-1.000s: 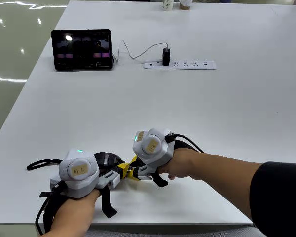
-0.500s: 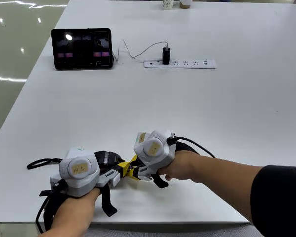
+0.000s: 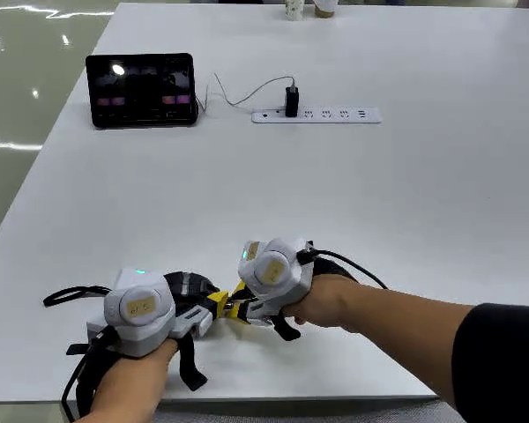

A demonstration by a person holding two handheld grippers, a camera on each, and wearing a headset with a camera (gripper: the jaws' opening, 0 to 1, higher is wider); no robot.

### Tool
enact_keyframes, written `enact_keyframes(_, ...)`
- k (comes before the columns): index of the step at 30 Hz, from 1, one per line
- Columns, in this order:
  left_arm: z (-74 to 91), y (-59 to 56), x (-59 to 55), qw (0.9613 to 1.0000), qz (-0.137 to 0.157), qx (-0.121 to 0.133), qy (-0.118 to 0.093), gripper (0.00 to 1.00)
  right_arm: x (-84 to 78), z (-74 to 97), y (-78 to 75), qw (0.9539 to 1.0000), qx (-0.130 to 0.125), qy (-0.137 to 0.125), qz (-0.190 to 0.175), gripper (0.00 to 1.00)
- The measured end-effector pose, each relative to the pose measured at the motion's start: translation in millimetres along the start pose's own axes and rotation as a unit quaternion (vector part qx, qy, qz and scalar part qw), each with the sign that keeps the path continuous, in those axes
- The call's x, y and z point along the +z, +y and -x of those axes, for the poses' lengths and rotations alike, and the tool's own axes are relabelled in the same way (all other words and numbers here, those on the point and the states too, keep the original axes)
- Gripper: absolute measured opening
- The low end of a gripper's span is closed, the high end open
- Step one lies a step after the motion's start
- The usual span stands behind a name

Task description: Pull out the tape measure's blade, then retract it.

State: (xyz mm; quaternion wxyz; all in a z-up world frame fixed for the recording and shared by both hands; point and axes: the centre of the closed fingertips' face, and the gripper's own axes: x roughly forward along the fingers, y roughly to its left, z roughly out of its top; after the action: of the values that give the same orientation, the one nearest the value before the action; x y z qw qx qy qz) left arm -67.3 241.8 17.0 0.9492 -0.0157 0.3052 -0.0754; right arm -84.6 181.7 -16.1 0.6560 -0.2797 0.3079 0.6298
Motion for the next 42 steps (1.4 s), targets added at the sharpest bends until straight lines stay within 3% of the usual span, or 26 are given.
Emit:
enact_keyframes(9,-1.1,0.4,-3.7,0.9999,-0.005,-0.004,0.011,0.63,-18.4,19.9,-8.2,0.9995,-0.025,-0.001,-0.020,0.12)
enact_keyframes(15,2.4,1.7,-8.8,0.9990,-0.026,-0.009,0.036,0.61,-36.7,35.7,-10.9,0.9988,-0.036,-0.001,-0.034,0.15)
enact_keyframes(21,8.6,0.7,-13.9,0.9973,-0.024,-0.039,0.058,0.58,-52.3,56.2,-10.8,0.9975,-0.048,-0.007,-0.052,0.17)
enact_keyframes(29,20.3,0.2,-2.6,0.9943,-0.040,-0.084,0.050,0.56,-75.9,89.7,-10.9,0.9955,-0.069,-0.009,-0.065,0.20)
enact_keyframes(32,21.2,8.2,-6.6,0.9932,-0.032,-0.097,0.056,0.63,-84.6,101.3,-10.7,0.9939,-0.078,-0.013,-0.077,0.21)
enact_keyframes(34,22.5,13.8,-18.5,0.9913,-0.010,-0.105,0.079,0.68,-90.8,107.3,-10.4,0.9928,-0.083,-0.014,-0.086,0.22)
enact_keyframes(35,22.0,19.9,-20.6,0.9919,-0.008,-0.099,0.079,0.70,-93.4,109.6,-10.2,0.9923,-0.085,-0.014,-0.090,0.23)
enact_keyframes(42,37.5,39.1,-37.0,0.9896,-0.013,-0.107,0.095,0.79,-113.9,132.0,-9.5,0.9891,-0.102,-0.014,-0.105,0.27)
